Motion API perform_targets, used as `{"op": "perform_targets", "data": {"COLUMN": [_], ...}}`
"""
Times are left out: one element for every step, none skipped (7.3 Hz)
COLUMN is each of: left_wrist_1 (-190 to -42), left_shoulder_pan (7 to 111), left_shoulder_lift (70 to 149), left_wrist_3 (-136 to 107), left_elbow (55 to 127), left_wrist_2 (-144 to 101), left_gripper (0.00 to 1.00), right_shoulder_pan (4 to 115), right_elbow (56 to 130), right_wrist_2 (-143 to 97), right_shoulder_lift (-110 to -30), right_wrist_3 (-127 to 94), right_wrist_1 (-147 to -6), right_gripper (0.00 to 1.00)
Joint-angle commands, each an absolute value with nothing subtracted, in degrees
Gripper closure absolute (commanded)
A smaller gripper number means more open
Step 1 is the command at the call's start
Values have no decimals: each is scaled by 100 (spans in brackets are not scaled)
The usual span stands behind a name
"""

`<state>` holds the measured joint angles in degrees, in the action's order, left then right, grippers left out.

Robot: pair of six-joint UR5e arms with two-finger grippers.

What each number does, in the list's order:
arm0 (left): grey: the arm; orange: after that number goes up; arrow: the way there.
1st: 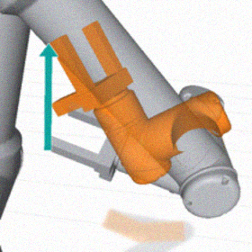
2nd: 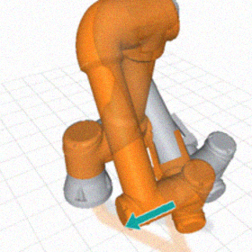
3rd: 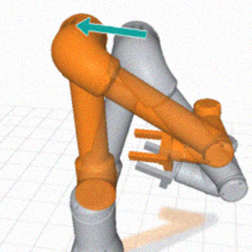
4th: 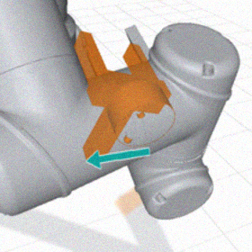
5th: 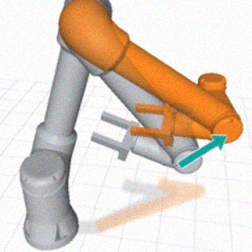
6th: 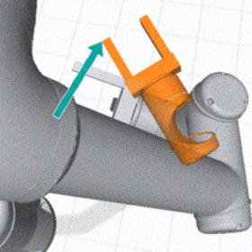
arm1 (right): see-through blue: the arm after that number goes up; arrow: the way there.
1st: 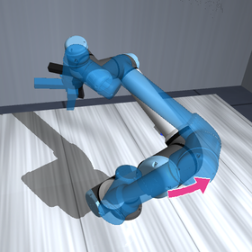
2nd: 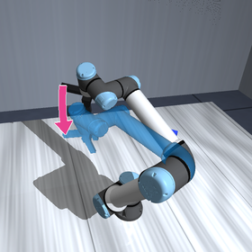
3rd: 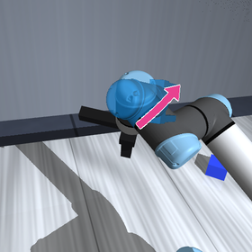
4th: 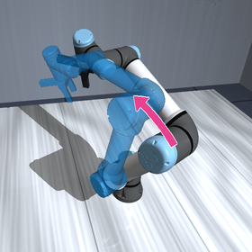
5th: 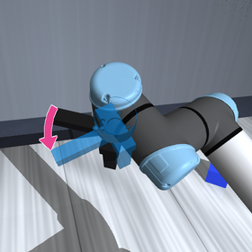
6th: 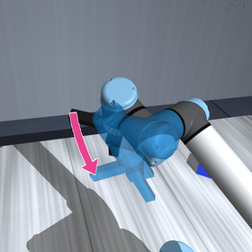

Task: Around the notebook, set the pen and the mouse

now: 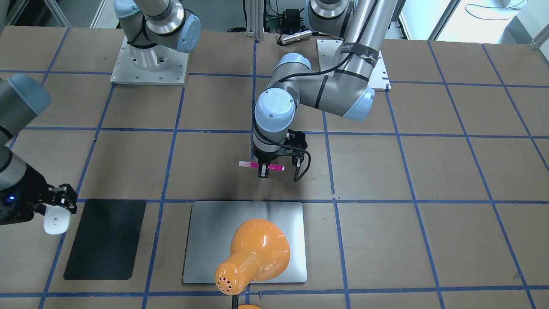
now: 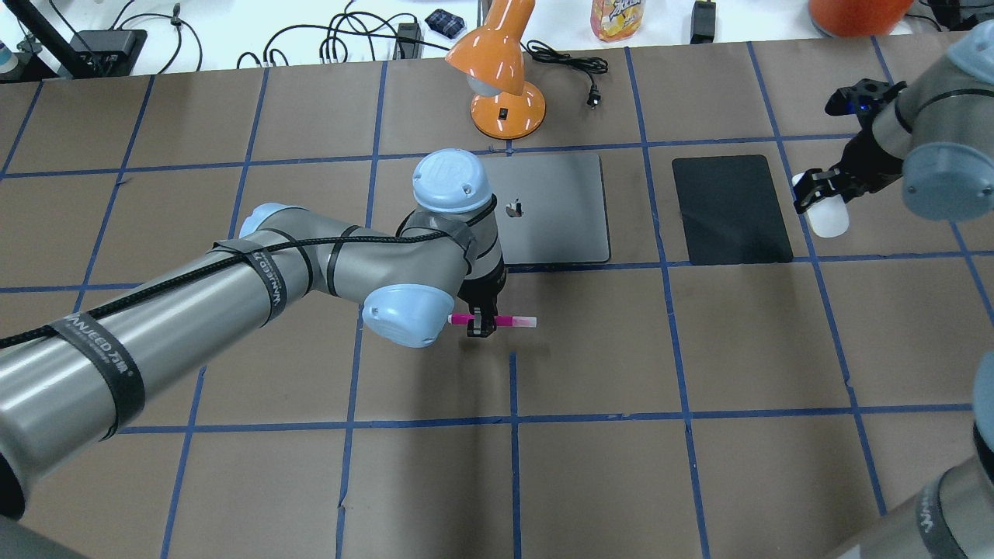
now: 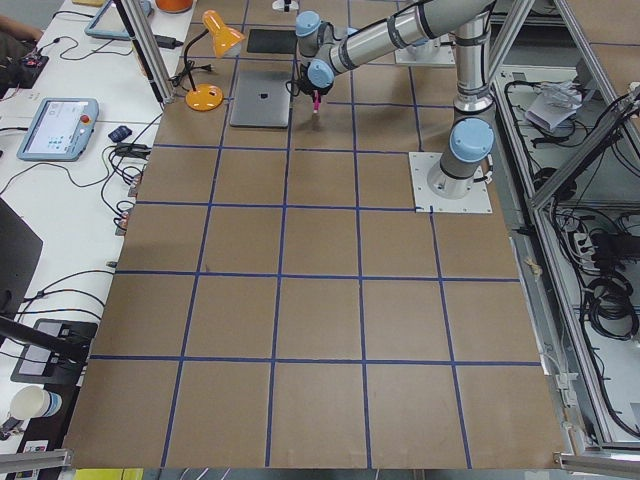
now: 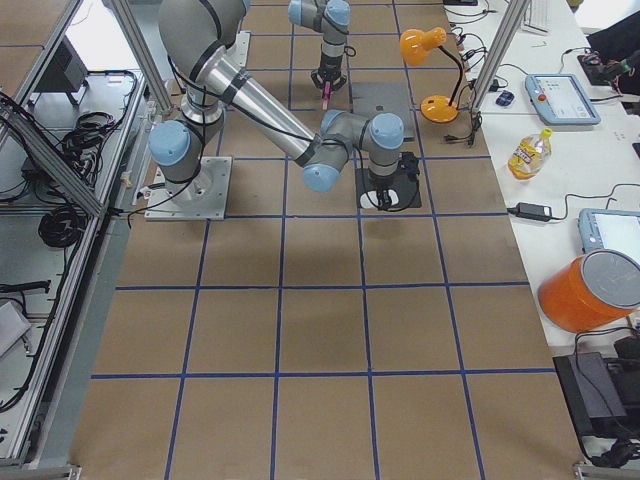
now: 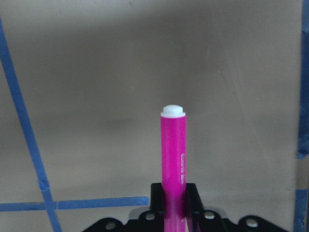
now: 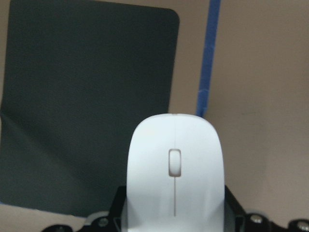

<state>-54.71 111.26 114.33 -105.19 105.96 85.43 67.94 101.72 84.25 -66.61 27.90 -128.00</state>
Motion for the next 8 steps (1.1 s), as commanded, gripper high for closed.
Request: {"op": "perform_targets", "data": {"left_wrist_1": [-5432,-5423,-5423,-5423,-5414,-5414,-5423,-5423], "left_shoulder_pan": [11153,11162,11162,11188,11215,11241,11407,11539], "left_shoulder_lift": [11671,11681,11681,11663,11611,11576,11601,11558], "left_wrist_3": [-10538,-10538,-10547,-10677,-10853,-10863,-10872,-10872], "left_elbow": [10565,10556,10556,10547,10547,10547,10547,10538], "left_wrist_2": [8587,8587,8587,8587,8570,8561,8587,8596], "left_gripper": [90,86,78,75,74,74,72,70], "right_shoulder_pan": [7398,7461,7479,7479,7479,7479,7523,7576], "right_elbow": [10055,9915,9766,9782,9782,9747,9686,9642], "right_wrist_2": [8446,8385,8385,8402,8402,8420,8498,8525], "right_shoulder_lift": [-6128,-6065,-5908,-5837,-5810,-5810,-5879,-5958], "right_wrist_3": [1471,1433,1415,1406,1389,1363,1328,1292], "right_wrist_1": [-13259,-13437,-13378,-13360,-13351,-13159,-12957,-12816], "right_gripper": [91,91,91,88,31,0,0,0]}}
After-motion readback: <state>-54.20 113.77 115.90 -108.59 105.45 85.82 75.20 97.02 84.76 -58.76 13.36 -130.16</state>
